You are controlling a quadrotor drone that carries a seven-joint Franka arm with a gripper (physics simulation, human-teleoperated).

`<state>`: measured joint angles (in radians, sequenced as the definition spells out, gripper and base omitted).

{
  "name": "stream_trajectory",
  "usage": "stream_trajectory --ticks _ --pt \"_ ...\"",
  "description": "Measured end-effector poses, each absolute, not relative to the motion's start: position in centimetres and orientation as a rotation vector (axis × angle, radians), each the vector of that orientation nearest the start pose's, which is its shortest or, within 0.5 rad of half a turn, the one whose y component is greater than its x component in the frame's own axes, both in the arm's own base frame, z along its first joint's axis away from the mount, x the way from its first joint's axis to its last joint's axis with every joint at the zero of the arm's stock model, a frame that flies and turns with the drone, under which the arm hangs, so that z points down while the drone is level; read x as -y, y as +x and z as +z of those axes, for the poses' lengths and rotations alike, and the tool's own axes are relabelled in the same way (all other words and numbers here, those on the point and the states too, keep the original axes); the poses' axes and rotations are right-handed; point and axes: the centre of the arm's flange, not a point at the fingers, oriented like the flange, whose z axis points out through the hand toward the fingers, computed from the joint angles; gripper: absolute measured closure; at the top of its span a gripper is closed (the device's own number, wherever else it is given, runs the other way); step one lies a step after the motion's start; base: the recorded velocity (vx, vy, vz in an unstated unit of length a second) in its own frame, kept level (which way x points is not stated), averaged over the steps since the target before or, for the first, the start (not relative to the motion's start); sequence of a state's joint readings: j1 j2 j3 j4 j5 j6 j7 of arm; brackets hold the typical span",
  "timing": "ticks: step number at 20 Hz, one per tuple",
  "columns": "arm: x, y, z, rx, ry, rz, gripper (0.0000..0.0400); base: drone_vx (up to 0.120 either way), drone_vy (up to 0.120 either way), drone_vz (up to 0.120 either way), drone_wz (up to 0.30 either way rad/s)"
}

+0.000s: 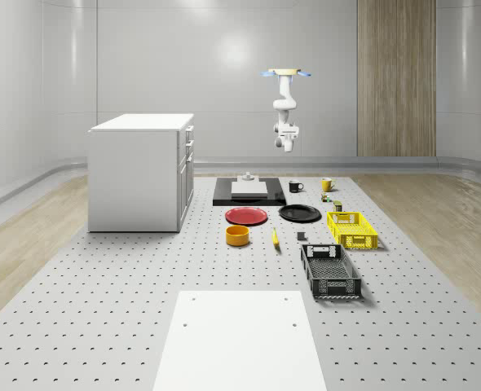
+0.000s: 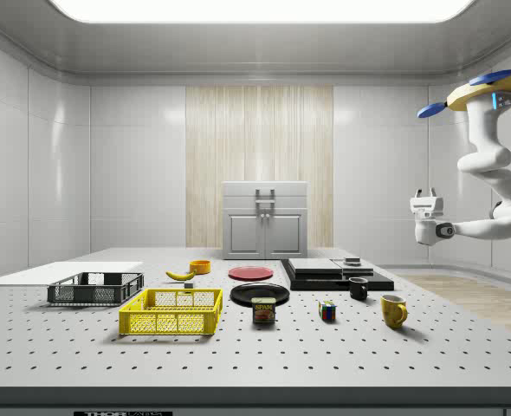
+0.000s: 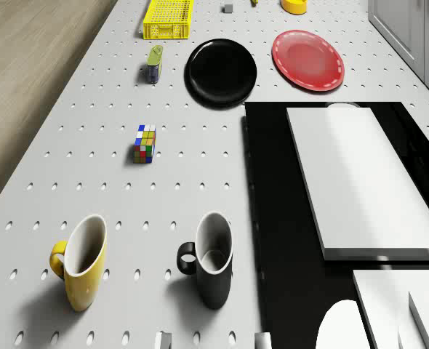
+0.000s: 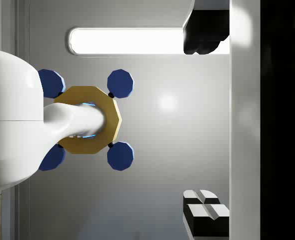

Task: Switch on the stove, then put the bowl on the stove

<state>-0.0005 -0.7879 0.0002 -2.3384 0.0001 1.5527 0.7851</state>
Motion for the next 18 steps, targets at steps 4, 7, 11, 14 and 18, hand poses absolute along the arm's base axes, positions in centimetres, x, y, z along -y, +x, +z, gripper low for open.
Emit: stream_trajectory --ticks 4,7,11,14,18 --pt "0.0 30.1 62.7 -1.201 -2.901 -0.008 0.0000 0.030 -0.040 0.000 0.000" --pt "0.0 30.1 64.7 -1.201 -2.900 -0.011 0.0000 0.120 -0.120 0.000 0.000" --pt "0.0 30.3 66.9 -1.201 -2.899 -0.016 0.0000 0.120 -0.120 0.000 0.000" --pt "0.0 30.4 67.9 -1.200 -2.898 -0.019 0.0000 0.093 -0.120 0.000 0.000" --pt "0.0 30.4 68.6 -1.200 -2.897 -0.024 0.0000 0.000 -0.120 0.000 0.000"
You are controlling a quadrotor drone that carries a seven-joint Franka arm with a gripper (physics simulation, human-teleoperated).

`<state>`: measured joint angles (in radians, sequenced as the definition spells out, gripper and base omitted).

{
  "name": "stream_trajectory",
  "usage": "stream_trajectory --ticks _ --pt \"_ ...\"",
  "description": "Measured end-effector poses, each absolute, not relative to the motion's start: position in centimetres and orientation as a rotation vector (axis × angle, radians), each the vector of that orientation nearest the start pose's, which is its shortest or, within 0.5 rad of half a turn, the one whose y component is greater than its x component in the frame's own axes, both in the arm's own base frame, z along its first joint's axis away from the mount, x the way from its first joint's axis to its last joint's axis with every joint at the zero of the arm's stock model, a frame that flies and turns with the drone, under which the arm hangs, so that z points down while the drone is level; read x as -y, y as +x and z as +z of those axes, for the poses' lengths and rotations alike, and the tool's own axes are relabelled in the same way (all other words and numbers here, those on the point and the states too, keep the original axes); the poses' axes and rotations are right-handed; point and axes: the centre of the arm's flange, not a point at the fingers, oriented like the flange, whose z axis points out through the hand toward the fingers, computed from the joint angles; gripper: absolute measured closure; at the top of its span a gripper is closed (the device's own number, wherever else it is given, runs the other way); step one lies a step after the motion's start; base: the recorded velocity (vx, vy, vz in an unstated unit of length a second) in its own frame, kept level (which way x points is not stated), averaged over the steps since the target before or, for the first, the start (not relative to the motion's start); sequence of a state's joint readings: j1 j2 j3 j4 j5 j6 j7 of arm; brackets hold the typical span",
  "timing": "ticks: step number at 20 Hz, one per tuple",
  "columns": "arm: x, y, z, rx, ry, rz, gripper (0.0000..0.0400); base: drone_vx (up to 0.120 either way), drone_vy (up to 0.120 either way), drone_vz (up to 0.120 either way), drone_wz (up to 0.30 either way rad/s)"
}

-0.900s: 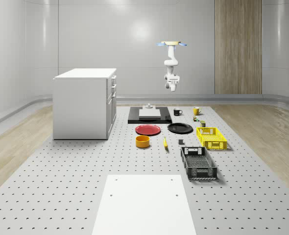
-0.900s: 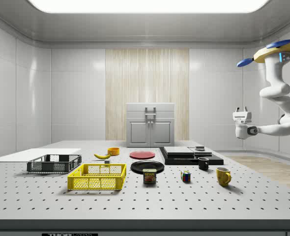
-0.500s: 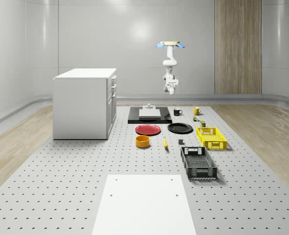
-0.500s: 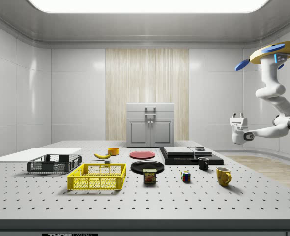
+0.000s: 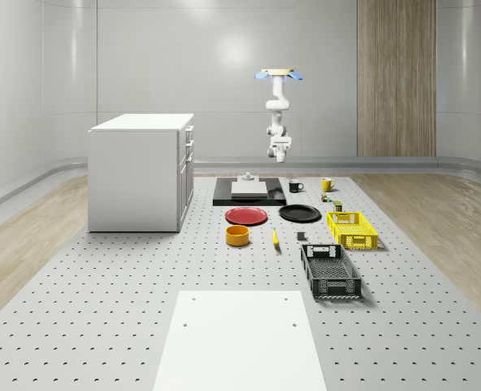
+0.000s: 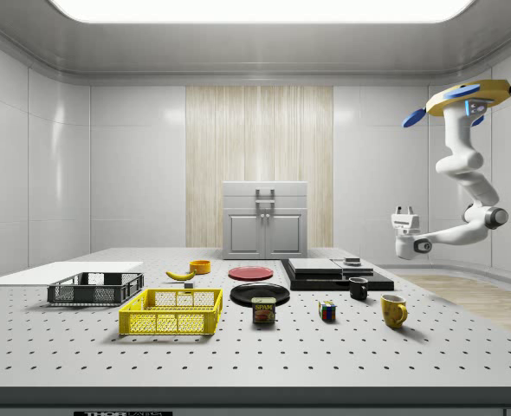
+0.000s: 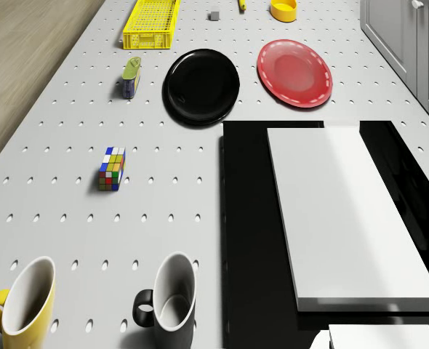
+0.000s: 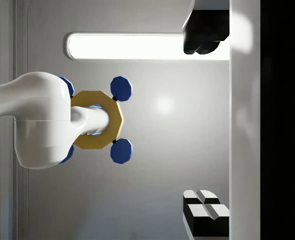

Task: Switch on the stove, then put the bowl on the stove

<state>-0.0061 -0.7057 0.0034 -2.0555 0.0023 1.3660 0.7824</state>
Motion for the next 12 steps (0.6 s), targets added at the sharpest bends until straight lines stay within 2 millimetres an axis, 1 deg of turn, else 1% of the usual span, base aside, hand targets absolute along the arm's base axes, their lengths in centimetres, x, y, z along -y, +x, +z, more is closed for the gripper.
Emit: stream_trajectory --ticks 12 --pt "-0.01 30.38 69.11 -1.199 -2.894 -0.037 0.0000 0.000 -0.120 0.000 0.000"
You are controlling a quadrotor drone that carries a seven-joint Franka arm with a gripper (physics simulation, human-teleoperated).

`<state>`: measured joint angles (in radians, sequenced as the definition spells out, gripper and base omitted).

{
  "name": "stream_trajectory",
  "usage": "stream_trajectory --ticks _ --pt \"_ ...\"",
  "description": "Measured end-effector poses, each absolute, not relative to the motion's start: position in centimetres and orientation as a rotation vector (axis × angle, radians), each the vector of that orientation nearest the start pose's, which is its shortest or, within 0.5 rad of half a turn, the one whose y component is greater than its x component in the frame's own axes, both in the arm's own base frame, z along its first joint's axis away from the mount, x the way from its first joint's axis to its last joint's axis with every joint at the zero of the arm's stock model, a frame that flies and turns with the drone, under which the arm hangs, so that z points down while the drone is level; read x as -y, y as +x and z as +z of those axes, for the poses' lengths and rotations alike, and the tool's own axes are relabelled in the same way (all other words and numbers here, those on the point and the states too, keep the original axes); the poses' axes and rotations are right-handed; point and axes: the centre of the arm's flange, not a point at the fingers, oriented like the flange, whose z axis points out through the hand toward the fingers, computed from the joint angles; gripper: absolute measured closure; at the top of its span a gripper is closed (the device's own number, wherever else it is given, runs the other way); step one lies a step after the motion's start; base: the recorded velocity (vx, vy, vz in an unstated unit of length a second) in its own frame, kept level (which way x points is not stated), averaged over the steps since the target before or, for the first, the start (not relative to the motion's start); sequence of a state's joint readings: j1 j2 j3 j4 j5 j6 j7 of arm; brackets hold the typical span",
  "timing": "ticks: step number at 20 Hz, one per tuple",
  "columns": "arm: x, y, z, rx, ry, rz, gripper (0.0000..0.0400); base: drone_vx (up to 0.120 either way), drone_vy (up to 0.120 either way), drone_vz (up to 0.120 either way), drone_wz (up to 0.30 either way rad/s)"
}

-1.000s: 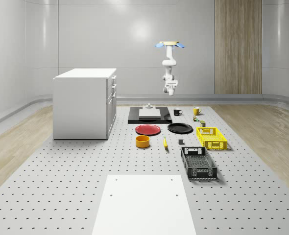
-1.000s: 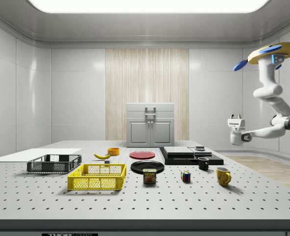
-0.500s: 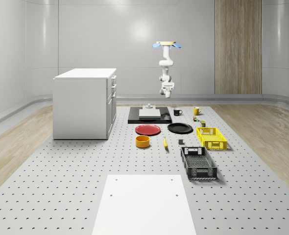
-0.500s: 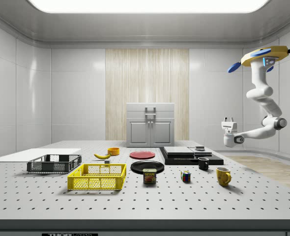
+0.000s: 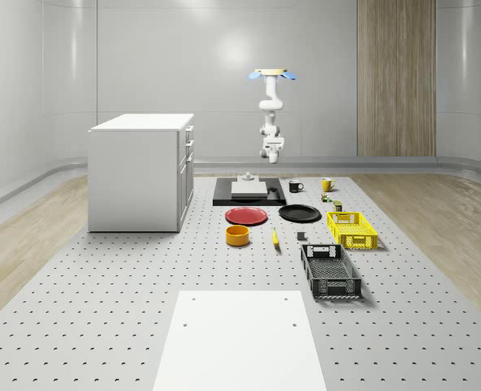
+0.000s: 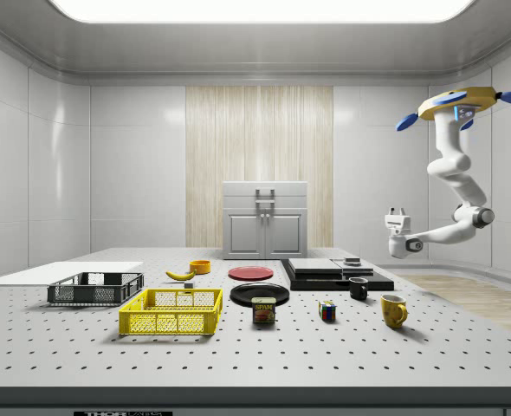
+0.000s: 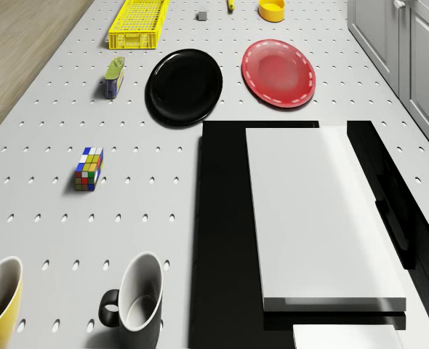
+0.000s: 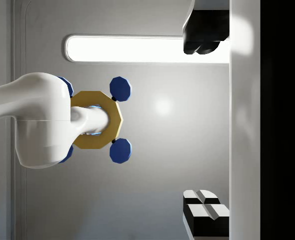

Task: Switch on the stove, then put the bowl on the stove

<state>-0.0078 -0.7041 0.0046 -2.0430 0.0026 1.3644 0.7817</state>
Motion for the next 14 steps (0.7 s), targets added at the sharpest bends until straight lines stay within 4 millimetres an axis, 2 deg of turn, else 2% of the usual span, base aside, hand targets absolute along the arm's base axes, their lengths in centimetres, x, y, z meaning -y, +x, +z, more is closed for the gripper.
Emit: stream_trajectory --ticks 14 --pt "-0.06 30.27 69.13 -1.199 -2.894 -0.056 0.0000 0.000 -0.120 0.000 0.000"
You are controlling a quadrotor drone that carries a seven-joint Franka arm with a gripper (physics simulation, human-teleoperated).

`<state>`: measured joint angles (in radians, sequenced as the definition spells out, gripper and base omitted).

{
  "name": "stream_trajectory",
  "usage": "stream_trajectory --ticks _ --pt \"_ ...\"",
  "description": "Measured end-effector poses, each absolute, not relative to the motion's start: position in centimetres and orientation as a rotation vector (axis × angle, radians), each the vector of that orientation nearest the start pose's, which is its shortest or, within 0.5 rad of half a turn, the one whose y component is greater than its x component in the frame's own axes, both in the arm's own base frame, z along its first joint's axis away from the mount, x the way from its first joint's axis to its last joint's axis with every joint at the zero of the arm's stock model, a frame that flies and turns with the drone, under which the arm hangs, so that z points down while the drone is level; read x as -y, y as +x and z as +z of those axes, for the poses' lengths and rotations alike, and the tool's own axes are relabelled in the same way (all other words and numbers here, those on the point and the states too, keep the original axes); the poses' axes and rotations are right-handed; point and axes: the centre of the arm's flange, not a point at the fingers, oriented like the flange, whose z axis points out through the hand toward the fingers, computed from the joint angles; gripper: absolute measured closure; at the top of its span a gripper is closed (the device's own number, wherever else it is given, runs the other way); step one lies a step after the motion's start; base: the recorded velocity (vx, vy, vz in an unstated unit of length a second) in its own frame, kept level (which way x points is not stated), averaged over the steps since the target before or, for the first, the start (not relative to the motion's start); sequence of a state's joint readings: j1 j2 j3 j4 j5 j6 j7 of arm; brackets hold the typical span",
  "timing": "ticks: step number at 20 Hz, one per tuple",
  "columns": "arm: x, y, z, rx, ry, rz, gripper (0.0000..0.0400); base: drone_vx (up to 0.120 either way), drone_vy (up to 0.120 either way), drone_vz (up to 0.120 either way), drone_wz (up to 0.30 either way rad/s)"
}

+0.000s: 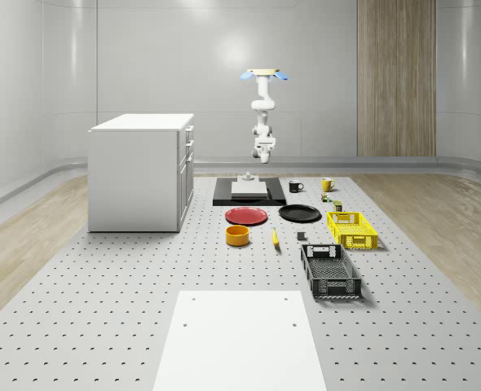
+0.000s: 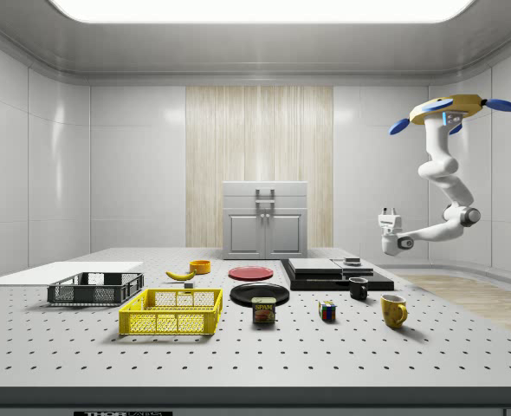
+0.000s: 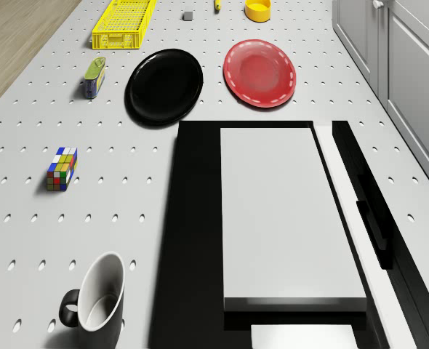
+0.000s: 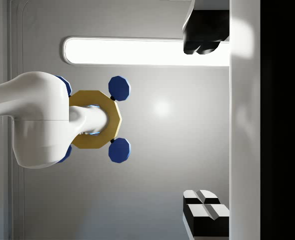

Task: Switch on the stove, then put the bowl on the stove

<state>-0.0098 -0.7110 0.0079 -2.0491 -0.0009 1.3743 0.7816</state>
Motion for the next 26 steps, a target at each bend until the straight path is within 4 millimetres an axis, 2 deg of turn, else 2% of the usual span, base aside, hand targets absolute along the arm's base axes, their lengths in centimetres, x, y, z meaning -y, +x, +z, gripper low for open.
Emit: stream_trajectory --ticks 17,22,26 --pt "-1.1 30.1 69.1 -1.234 -2.976 -0.141 0.0000 0.000 -0.120 0.000 0.000" --pt "-2.5 30.1 68.8 -1.283 -3.092 -0.246 0.0000 0.000 -0.120 0.000 0.000" --pt "-4.7 30.1 67.9 -1.363 -3.278 -0.434 0.0000 0.000 -0.120 0.000 0.000"
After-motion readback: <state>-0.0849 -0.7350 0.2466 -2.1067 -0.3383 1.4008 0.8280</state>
